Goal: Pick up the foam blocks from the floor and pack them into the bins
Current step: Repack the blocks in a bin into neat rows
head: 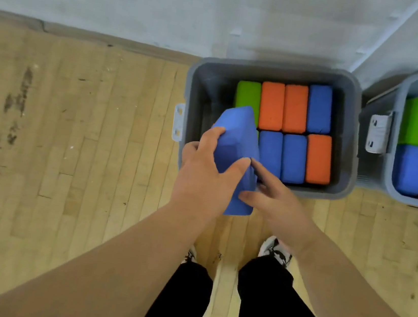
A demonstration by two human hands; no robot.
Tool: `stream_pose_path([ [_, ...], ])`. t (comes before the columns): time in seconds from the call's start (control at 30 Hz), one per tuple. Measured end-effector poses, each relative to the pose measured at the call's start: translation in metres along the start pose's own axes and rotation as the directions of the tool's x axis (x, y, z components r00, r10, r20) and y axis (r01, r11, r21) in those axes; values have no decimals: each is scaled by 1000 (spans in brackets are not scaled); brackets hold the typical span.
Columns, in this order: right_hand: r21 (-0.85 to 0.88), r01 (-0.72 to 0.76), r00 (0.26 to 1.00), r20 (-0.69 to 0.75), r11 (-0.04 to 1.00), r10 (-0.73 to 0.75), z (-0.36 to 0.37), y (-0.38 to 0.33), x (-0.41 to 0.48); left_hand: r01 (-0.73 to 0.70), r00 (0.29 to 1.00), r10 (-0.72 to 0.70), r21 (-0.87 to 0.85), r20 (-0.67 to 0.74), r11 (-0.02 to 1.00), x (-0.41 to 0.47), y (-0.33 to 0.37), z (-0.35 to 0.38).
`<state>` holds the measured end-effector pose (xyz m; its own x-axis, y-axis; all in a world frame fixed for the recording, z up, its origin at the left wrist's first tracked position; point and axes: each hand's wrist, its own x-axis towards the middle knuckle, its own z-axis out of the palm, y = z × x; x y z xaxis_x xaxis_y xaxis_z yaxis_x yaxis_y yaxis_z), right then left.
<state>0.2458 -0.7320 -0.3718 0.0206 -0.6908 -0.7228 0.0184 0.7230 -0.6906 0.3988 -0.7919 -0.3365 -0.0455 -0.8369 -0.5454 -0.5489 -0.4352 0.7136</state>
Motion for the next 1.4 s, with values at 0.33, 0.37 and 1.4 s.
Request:
stream_pose_path([
  [0.33, -98, 100, 993, 67, 990, -94, -28, -48, 74, 46, 995, -43, 33, -95, 998, 56, 44, -6],
  [0.37, -107, 104, 992, 76, 989, -96, -31, -53, 82, 53, 994, -48, 46, -100, 998, 62, 48, -6],
  [1.4, -118, -33, 990, -142, 992, 16, 3, -78, 115, -87, 944, 30, 160, 329, 983, 165, 27, -42],
])
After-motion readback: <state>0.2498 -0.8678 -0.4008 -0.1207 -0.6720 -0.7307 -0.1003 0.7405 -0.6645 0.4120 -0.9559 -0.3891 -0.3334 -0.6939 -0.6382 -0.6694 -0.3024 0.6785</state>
